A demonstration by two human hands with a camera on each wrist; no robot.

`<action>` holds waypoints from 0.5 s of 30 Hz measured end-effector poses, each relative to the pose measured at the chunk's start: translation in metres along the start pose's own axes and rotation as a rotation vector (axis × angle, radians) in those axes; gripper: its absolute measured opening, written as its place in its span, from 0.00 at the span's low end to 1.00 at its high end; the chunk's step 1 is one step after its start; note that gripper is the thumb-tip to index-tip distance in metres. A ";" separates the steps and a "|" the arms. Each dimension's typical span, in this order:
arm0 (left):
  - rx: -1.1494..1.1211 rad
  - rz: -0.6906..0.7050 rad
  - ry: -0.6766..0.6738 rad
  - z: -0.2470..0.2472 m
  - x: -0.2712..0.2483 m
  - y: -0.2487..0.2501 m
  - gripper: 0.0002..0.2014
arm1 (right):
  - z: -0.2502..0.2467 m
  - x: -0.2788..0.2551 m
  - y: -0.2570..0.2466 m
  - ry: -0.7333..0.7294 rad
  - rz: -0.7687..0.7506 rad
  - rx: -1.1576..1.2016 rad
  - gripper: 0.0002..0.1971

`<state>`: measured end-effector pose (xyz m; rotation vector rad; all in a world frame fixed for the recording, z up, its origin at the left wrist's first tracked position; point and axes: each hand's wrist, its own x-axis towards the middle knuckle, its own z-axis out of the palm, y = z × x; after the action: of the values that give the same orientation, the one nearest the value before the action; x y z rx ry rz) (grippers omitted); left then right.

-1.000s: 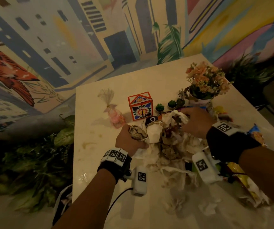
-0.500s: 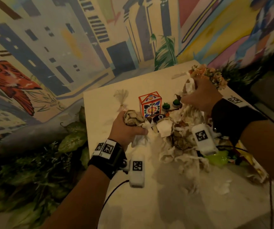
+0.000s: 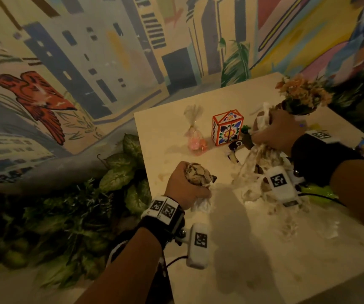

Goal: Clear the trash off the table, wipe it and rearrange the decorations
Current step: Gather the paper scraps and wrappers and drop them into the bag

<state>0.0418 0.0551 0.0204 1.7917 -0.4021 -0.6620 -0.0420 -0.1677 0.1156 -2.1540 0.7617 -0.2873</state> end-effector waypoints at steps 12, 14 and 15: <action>-0.158 0.044 0.208 -0.108 -0.012 0.006 0.39 | 0.011 0.034 -0.041 0.034 -0.068 0.057 0.09; -0.179 0.025 0.271 -0.126 -0.021 0.001 0.40 | 0.017 0.034 -0.060 0.012 -0.115 0.103 0.08; -0.192 0.022 0.293 -0.135 -0.025 -0.002 0.41 | 0.022 0.033 -0.070 -0.014 -0.138 0.129 0.07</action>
<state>0.1057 0.1722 0.0532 1.6663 -0.1532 -0.3992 0.0229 -0.1403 0.1533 -2.0870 0.5724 -0.3825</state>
